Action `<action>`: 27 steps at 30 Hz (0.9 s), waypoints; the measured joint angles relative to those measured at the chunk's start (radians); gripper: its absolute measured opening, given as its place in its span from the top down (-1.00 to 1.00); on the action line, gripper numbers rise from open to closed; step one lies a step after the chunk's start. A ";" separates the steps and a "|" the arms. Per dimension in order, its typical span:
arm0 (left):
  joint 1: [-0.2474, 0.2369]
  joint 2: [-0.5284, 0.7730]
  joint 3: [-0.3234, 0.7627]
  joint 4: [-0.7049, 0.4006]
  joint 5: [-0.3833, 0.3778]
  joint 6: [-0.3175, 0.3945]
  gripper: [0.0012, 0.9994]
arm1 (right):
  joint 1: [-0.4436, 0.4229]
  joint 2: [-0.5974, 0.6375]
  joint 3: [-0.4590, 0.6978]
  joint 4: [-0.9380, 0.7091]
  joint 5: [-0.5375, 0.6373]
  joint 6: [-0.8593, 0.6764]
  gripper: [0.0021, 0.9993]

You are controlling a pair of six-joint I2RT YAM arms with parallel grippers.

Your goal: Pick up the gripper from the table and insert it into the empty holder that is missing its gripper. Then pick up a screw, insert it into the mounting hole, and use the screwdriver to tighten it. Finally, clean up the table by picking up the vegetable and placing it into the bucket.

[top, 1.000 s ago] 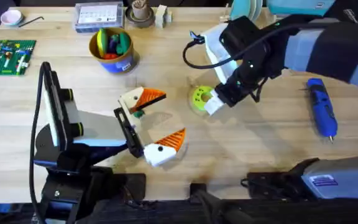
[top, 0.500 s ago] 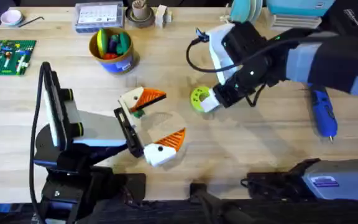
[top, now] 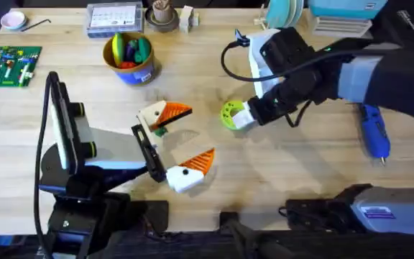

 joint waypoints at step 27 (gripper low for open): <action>0.000 0.000 0.000 0.000 0.000 0.000 -0.99 | 0.040 -0.017 0.000 0.060 0.067 0.007 0.08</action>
